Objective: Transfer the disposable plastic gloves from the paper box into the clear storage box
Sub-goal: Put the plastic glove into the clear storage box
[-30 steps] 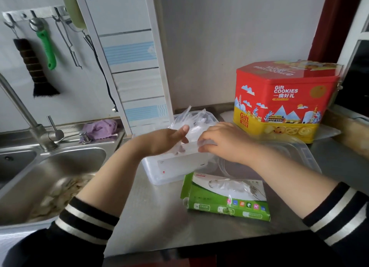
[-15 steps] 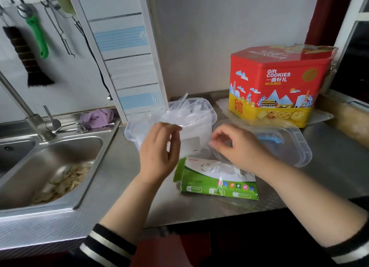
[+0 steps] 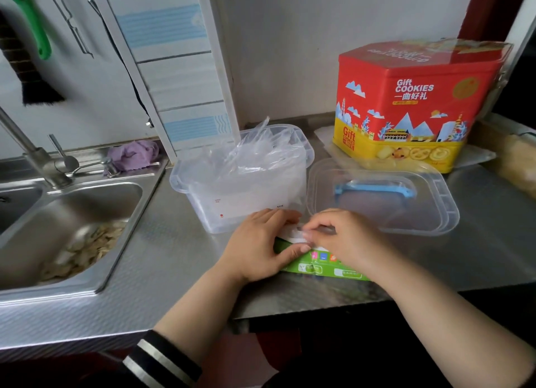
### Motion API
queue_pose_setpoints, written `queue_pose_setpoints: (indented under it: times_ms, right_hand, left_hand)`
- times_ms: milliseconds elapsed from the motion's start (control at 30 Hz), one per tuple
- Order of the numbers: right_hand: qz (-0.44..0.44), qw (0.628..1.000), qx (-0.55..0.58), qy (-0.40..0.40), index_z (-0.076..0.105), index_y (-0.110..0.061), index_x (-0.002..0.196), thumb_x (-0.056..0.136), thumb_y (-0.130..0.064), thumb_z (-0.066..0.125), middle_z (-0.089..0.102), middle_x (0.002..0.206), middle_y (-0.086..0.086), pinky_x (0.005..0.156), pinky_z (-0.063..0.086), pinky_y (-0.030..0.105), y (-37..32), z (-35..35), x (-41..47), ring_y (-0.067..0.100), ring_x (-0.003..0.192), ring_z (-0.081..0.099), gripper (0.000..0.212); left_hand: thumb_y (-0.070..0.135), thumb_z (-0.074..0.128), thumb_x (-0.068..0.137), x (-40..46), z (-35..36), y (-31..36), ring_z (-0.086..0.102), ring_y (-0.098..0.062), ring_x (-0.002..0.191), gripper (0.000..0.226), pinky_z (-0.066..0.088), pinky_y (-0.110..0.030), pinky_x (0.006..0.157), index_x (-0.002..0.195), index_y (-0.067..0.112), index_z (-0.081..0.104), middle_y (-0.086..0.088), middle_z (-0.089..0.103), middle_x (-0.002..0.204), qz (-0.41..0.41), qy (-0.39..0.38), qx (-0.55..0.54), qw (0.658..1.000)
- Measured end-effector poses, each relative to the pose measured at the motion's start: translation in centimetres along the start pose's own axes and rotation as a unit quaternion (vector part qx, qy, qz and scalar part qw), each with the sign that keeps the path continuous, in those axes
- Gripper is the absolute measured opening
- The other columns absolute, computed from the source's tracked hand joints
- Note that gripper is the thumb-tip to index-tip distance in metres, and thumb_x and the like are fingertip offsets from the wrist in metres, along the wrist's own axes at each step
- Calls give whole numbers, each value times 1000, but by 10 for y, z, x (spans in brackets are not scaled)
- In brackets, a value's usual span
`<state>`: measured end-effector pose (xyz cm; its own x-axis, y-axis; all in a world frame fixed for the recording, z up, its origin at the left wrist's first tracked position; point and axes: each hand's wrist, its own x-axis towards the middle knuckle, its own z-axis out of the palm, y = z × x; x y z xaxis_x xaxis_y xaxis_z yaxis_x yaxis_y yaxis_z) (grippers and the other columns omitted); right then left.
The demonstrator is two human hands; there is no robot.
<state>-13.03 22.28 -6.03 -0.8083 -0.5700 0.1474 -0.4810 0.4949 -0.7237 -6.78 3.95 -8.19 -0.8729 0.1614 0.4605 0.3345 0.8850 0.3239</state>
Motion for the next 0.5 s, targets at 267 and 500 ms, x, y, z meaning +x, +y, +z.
queue_pose_setpoints:
  times_ms: [267, 500]
  right_hand:
    - [-12, 999, -1, 50, 54, -36, 59, 84, -19, 71, 58, 84, -14, 83, 47, 34, -8, 5, 4, 12, 86, 59, 34]
    - [2, 995, 69, 75, 60, -30, 68, 86, -15, 70, 61, 78, -13, 76, 43, 25, -13, 6, 5, 10, 81, 59, 25]
  left_hand:
    - [64, 59, 79, 5, 3, 1, 61, -14, 100, 61, 46, -28, 88, 119, 17, 60, 7, 67, 108, -6, 14, -13, 1000]
    - [62, 63, 77, 6, 4, -1, 59, -11, 98, 61, 45, -24, 87, 118, 17, 62, 10, 65, 106, -22, 7, -38, 999]
